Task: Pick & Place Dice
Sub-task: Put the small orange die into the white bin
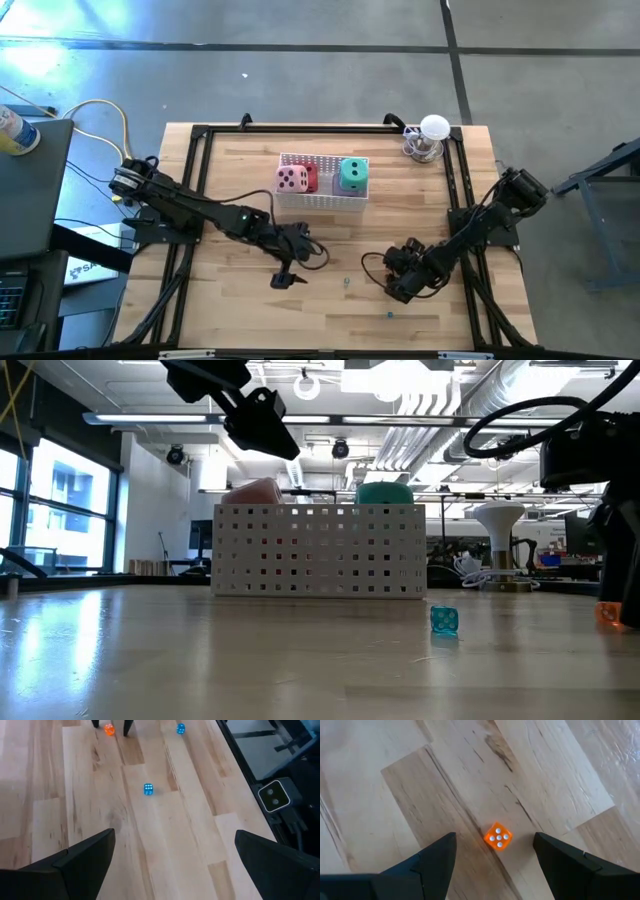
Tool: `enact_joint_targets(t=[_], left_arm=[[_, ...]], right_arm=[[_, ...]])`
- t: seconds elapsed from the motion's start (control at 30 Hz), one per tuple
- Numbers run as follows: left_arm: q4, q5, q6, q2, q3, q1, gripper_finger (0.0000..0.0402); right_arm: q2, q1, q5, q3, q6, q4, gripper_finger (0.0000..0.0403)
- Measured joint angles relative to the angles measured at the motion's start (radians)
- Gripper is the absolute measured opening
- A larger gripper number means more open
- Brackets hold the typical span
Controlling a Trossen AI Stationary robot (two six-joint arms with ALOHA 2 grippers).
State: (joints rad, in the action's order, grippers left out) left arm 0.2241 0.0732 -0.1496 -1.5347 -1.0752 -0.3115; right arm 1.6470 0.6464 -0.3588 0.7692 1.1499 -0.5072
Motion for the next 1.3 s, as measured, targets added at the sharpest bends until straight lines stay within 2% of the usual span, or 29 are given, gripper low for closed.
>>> enact_joint_targets(t=[0.17, 0.57, 0.7, 0.87, 0.97, 1.1, 1.3], left_arm=[[0.003, 0.0, 0.022, 0.0, 0.0, 0.001, 0.04], [0.008, 0.0, 0.022, 0.0, 0.0, 0.001, 0.04], [0.008, 0.0, 0.022, -0.001, 0.0, 0.0, 0.04], [0.008, 0.0, 0.022, -0.001, 0.0, 0.001, 0.04], [0.008, 0.0, 0.022, -0.001, 0.0, 0.0, 0.04], [0.006, 0.0, 0.022, -0.001, 0.0, 0.001, 0.04], [0.003, 0.0, 0.024, -0.001, 0.0, 0.01, 0.04]], right_arm=[[0.0, 0.0, -0.006, -0.001, -0.03, 0.007, 0.024], [0.002, -0.002, -0.016, -0.002, -0.032, 0.011, 0.009], [0.002, -0.002, -0.002, -0.001, -0.034, 0.013, 0.0055], [0.002, -0.008, -0.005, -0.004, -0.084, 0.063, 0.0055], [0.008, -0.034, -0.025, 0.002, -0.205, 0.165, 0.0059], [0.005, -0.098, -0.103, 0.031, -0.404, 0.241, 0.0056], [0.005, -0.193, -0.123, 0.129, -0.61, 0.245, 0.0056]])
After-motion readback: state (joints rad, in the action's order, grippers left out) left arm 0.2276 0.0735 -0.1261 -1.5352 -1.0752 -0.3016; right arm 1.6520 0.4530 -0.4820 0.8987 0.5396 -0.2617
